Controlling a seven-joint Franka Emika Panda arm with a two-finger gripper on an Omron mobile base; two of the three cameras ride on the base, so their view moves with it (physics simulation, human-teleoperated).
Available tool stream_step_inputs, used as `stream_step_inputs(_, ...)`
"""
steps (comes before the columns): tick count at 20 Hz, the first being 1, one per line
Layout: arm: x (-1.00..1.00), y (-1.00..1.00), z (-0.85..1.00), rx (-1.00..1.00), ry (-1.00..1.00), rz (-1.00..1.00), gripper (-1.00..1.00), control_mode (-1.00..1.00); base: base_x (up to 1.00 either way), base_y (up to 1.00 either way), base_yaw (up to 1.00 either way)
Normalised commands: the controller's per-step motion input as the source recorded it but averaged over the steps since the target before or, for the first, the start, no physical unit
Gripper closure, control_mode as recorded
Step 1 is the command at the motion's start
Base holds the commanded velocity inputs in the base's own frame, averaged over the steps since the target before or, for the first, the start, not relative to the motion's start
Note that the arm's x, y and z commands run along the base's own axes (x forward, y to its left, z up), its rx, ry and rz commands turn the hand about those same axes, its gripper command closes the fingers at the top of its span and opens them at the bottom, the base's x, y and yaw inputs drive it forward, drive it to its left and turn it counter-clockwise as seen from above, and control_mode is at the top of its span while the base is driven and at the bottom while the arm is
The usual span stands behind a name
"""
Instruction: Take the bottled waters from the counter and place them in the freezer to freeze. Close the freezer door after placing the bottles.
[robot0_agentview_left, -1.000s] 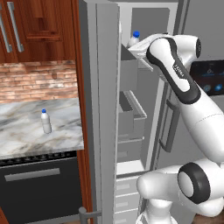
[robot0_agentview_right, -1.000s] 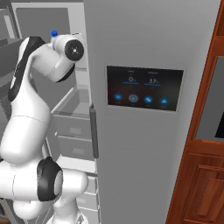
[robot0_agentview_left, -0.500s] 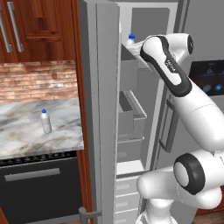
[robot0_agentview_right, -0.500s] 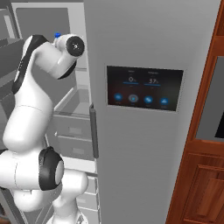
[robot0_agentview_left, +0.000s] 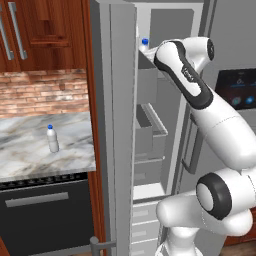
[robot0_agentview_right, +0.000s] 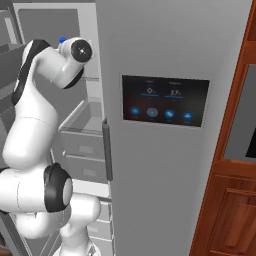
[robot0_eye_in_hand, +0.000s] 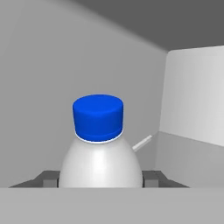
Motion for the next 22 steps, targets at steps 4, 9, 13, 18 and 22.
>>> stream_step_inputs(4,0.15,0.14,0.00,-0.05,-0.01,0.00,1.00,-1.00,0.00,0.00,0.00)
stream_step_inputs(9,0.36,0.04,0.00,0.00,0.00,0.00,1.00,-1.00,0.00,0.00,0.00)
stream_step_inputs(13,0.46,0.01,0.00,0.00,0.00,0.00,1.00,-1.00,0.00,0.00,0.00)
stream_step_inputs(18,0.41,0.00,0.00,-0.01,0.00,0.00,1.00,-1.00,0.00,0.00,0.00)
stream_step_inputs(22,0.41,0.06,0.00,-0.04,0.00,0.00,1.00,-1.00,0.00,0.00,0.00)
